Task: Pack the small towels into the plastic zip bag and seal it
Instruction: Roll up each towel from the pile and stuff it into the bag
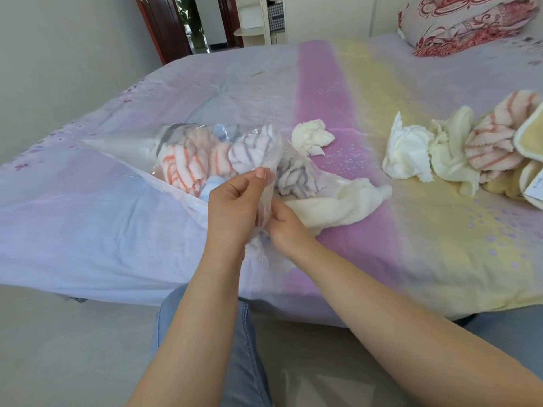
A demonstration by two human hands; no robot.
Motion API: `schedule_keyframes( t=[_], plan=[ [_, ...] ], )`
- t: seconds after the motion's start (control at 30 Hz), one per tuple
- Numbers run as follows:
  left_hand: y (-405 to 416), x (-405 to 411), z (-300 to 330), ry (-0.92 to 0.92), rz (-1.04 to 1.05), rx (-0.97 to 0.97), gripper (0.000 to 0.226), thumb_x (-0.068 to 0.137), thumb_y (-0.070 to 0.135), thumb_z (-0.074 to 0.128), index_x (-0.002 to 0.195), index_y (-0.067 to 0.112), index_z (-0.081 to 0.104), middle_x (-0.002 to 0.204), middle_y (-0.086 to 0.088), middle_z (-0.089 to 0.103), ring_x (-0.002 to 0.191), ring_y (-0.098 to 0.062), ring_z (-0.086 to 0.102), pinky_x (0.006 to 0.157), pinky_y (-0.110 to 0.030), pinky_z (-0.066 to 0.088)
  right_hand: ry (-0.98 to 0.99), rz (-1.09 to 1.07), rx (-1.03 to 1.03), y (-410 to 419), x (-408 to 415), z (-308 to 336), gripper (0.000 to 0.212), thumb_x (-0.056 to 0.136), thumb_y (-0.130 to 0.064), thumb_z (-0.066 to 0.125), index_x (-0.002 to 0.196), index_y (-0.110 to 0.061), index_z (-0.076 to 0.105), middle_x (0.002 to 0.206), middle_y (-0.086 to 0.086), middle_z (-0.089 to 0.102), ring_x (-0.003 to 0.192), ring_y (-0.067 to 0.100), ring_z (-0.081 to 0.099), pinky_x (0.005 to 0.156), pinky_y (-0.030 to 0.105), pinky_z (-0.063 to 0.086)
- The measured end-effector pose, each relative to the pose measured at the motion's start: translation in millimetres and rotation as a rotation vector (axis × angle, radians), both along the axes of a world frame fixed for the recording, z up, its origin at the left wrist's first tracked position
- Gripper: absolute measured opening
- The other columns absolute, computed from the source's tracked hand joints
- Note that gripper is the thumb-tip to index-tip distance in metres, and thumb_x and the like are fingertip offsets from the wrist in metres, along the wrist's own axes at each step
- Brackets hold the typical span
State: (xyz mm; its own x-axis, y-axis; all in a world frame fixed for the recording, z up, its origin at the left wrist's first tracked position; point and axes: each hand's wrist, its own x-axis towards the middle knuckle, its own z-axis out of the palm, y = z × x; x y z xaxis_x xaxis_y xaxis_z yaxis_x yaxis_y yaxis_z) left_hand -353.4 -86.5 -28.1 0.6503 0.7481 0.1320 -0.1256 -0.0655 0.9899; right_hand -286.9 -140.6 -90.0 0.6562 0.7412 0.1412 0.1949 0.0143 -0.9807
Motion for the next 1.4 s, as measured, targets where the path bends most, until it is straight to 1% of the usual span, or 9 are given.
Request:
schedule_keyframes(
  t=[0.1, 0.27, 0.43, 0.57, 0.67, 0.77, 0.93, 1.1, 1.4],
  plan=[
    [-2.2, -0.8, -1.7, 0.01, 0.011, 0.041, 0.017, 0.096, 0.023, 0.06, 0.088, 0.022, 0.075, 0.076, 0.014, 0.076, 0.054, 0.006, 0.059, 0.059, -0.012, 0.048, 0.015, 0.061, -0.213, 11.5, 9.0, 2.0, 0.036, 0.089, -0.002, 0.037, 0.058, -0.019, 0.044, 0.045, -0.012, 0.053, 0.052, 0.004, 0.049, 0.049, 0.013, 0.037],
    [2.1, -2.4, -7.3, 0.007, -0.018, 0.026, 0.017, 0.096, 0.024, 0.061, 0.097, 0.016, 0.075, 0.096, 0.009, 0.076, 0.079, 0.003, 0.07, 0.064, -0.014, 0.05, -0.136, 0.178, -0.26, -4.3, 17.0, -0.9, 0.022, 0.082, 0.002, 0.042, 0.066, -0.002, 0.057, 0.066, 0.004, 0.056, 0.058, 0.009, 0.05, 0.059, 0.019, 0.043],
    [-0.4, -0.6, -16.6, 0.035, -0.031, 0.026, 0.023, 0.096, 0.03, 0.061, 0.103, 0.015, 0.075, 0.095, 0.013, 0.076, 0.038, -0.003, 0.041, 0.043, -0.019, 0.042, -0.392, -0.653, -0.034, -69.9, 40.1, -23.5, 0.027, 0.083, -0.01, 0.054, 0.089, -0.034, 0.065, 0.105, -0.009, 0.058, 0.102, 0.006, 0.056, 0.085, 0.024, 0.041],
    [-4.4, -0.1, -20.2, 0.035, -0.015, 0.027, 0.023, 0.096, 0.031, 0.059, 0.104, 0.016, 0.076, 0.099, 0.013, 0.076, 0.039, -0.001, 0.041, 0.043, -0.018, 0.042, -0.387, -0.575, -0.814, -109.4, 87.1, -50.9, 0.063, 0.087, -0.06, 0.052, 0.14, -0.026, 0.041, 0.156, 0.011, 0.023, 0.144, 0.031, 0.016, 0.114, 0.044, 0.016],
    [-5.5, -0.4, -19.1, 0.041, -0.011, 0.02, 0.023, 0.096, 0.03, 0.059, 0.104, 0.016, 0.076, 0.099, 0.014, 0.076, 0.042, 0.001, 0.047, 0.044, -0.017, 0.044, -0.513, -0.59, -0.825, -111.6, 94.3, -64.0, 0.042, 0.09, -0.047, 0.055, 0.115, -0.014, 0.061, 0.123, 0.012, 0.061, 0.12, 0.032, 0.048, 0.101, 0.04, 0.033],
    [-3.8, -4.3, -17.4, 0.056, -0.032, 0.059, 0.021, 0.097, 0.029, 0.059, 0.104, 0.018, 0.075, 0.1, 0.016, 0.075, 0.042, 0.0, 0.045, 0.048, -0.019, 0.047, -0.372, -0.718, -0.329, -105.0, 70.8, -59.2, 0.015, 0.091, -0.031, 0.058, 0.094, -0.017, 0.062, 0.09, 0.005, 0.067, 0.09, 0.029, 0.06, 0.076, 0.036, 0.044],
    [-3.1, -9.6, -14.2, 0.093, -0.066, 0.106, 0.021, 0.098, 0.029, 0.056, 0.106, 0.021, 0.073, 0.104, 0.016, 0.074, 0.04, -0.003, 0.043, 0.051, -0.019, 0.048, -0.272, -0.419, -0.002, -63.4, -6.0, -50.7, 0.01, 0.087, -0.045, 0.051, 0.092, -0.038, 0.054, 0.085, -0.019, 0.061, 0.079, 0.004, 0.056, 0.071, 0.025, 0.046],
    [1.8, -15.4, -12.2, 0.1, -0.034, 0.088, 0.025, 0.1, 0.028, 0.053, 0.108, 0.016, 0.073, 0.105, 0.008, 0.075, 0.042, -0.001, 0.043, 0.053, -0.022, 0.046, -0.721, 0.031, -0.232, -21.4, -6.9, -44.1, 0.019, 0.089, -0.013, 0.049, 0.092, -0.018, 0.067, 0.099, -0.002, 0.066, 0.108, 0.019, 0.054, 0.112, 0.049, 0.025],
    [6.1, -23.1, -8.1, 0.006, -0.074, -0.056, 0.027, 0.104, 0.021, 0.044, 0.108, 0.011, 0.069, 0.104, 0.005, 0.074, 0.047, 0.005, 0.059, 0.044, -0.016, 0.048, -0.711, 0.32, -0.515, 28.7, 19.5, -38.4, 0.038, 0.093, -0.007, 0.037, 0.064, -0.032, 0.038, 0.075, -0.009, 0.052, 0.093, 0.021, 0.047, 0.086, 0.032, 0.032]
  ],
)
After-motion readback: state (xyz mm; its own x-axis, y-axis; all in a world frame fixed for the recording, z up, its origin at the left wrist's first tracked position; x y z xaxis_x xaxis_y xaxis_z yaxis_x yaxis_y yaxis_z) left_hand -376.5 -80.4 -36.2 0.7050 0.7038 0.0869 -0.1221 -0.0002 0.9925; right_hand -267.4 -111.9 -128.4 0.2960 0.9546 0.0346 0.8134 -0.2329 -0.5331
